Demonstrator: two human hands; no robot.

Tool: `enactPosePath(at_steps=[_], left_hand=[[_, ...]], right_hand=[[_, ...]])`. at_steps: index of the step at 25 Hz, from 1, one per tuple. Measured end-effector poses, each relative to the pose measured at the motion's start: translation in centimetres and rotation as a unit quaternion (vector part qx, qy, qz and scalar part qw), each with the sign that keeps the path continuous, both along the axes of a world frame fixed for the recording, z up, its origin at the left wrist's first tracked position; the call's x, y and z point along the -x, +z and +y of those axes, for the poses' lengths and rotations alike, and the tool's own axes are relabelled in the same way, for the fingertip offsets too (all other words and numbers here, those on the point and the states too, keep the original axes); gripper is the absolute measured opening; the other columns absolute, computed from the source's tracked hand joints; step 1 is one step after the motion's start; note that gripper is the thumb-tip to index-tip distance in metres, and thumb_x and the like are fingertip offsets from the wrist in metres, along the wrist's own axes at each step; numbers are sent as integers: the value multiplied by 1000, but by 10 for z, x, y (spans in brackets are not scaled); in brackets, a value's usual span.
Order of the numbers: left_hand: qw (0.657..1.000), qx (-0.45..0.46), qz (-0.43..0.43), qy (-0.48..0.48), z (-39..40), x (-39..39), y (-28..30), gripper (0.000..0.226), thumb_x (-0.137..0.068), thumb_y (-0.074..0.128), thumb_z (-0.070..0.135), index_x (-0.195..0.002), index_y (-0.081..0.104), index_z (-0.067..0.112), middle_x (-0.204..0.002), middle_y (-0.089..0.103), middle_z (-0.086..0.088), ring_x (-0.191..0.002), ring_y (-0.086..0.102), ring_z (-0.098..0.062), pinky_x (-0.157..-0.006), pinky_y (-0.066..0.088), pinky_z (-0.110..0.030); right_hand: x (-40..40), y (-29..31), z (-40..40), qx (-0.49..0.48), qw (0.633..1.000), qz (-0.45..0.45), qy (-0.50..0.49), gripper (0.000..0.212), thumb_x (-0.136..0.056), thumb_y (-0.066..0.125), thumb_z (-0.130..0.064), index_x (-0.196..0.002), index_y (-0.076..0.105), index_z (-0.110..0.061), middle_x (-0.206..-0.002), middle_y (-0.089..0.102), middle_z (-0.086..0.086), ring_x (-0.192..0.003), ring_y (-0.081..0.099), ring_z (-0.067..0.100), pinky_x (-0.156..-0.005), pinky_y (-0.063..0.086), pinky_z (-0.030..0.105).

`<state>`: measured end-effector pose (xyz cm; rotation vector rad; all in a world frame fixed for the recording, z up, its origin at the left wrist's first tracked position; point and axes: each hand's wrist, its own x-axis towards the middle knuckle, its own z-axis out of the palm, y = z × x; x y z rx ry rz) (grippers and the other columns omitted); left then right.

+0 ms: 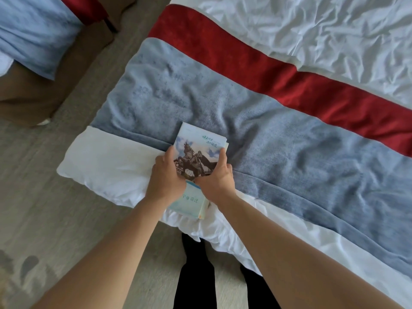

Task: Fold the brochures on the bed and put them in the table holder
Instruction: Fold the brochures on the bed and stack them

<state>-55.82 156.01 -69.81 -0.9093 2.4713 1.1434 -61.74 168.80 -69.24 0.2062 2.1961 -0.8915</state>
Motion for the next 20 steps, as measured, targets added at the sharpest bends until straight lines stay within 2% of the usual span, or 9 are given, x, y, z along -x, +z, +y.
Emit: enactPosePath(at_steps=[4,6,8,11,13,15,17,20], left_hand=[[999,-4,17,27,1,0,1,71,-82,57,2,-146,32,20,-125,44,-17,-118,44,-35,-100,43,-46],[999,-10,38,29,3,1,6,74,-83,57,1,-149,30,21,-125,44,-16,-118,41,-32,-98,42,-42],[997,-14,66,25,4,4,11,74,-84,55,1,-151,30,22,-121,43,-12,-116,39,-28,-94,40,-34],[995,-28,83,39,2,10,14,75,-83,52,-2,-150,33,27,-118,42,-7,-112,40,-20,-89,36,-24],[994,-39,84,60,-2,14,14,75,-83,51,-3,-149,35,30,-121,42,-4,-112,40,-15,-89,35,-21],[991,-67,70,92,-3,17,13,75,-84,52,-3,-148,36,33,-127,44,-1,-120,43,-15,-97,43,-28],[988,-91,63,111,0,21,17,74,-86,56,0,-148,35,33,-135,46,-2,-124,48,-17,-100,49,-39],[992,-75,75,71,14,28,29,79,-88,55,1,-155,25,32,-136,40,0,-121,41,-8,-97,45,-31]], right_hand=[[-5,-3,1,26,999,-3,-38,107,-75,76,-22,-153,7,-43,-118,40,-1,-96,45,14,-84,42,27],[-2,-3,4,46,996,-12,-71,105,-74,72,-14,-154,11,-43,-126,48,2,-108,52,17,-91,51,34],[2,-3,7,66,993,-24,-99,104,-73,70,-11,-153,13,-45,-127,53,4,-113,56,21,-89,55,40],[0,4,9,105,985,-17,-134,101,-73,70,-9,-150,18,-48,-113,63,-7,-99,62,10,-70,55,26],[2,8,8,125,981,-14,-150,101,-73,68,-7,-150,19,-50,-106,65,-13,-93,64,5,-66,53,22],[9,13,8,138,979,-9,-149,100,-73,64,-5,-149,19,-52,-106,65,-14,-92,64,6,-63,52,20],[17,21,9,140,981,4,-133,99,-74,59,-2,-150,18,-50,-110,62,-12,-90,62,5,-56,48,12],[26,38,15,125,986,50,-96,93,-76,52,-2,-149,19,-48,-118,43,-6,-86,54,3,-50,40,3]])
